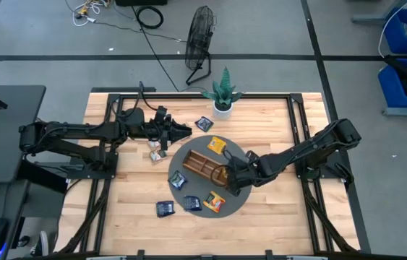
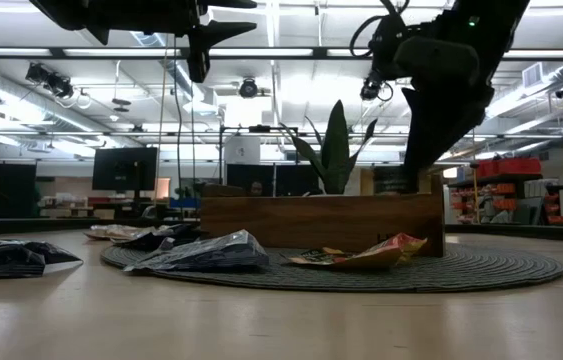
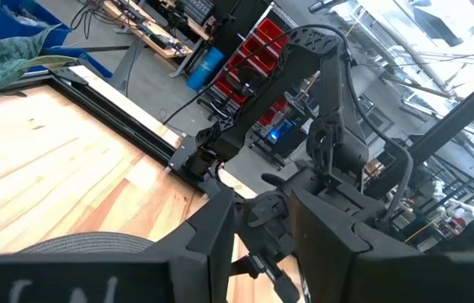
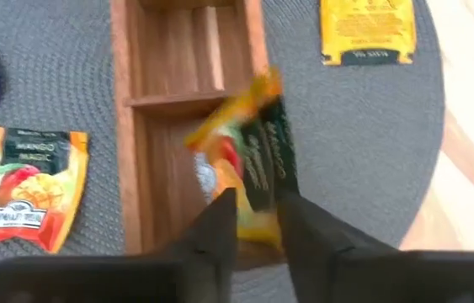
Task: Pick & Place Tea
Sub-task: Put the yellow tea bag into the right section of the wooden organizer
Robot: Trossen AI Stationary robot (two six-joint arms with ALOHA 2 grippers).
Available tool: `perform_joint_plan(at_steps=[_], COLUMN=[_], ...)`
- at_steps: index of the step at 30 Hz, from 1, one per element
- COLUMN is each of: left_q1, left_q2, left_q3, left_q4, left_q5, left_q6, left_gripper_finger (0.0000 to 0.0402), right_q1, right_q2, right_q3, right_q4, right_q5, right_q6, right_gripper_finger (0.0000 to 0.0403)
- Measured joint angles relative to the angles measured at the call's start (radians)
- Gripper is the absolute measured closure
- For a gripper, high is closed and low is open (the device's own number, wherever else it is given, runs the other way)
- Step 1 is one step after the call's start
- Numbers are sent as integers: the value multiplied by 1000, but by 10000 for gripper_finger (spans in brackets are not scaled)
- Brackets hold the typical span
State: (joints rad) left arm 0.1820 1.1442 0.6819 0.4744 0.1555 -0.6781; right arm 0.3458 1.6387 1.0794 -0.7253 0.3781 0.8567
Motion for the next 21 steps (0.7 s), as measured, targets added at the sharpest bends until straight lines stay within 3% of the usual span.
perform_joint_plan(at_steps=[5,9,14,21], left_q1=[0,0,0,0], left_q2=[0,0,-1,-1], left_q3=[0,0,0,0], left_q4=[0,0,0,0], left_q5=[0,2,7,8], left_q6=[-18,-17,-17,-9], left_gripper_finger=[280,280,280,280], right_q1=[0,14,52,146], right_q2=[-53,-135,-220,-222], right_q3=[0,0,0,0], right_q4=[-15,1,76,184], right_q5=[5,-4,-93,-127], right_q6=[53,83,88,207], right_gripper_finger=[237,207,203,213])
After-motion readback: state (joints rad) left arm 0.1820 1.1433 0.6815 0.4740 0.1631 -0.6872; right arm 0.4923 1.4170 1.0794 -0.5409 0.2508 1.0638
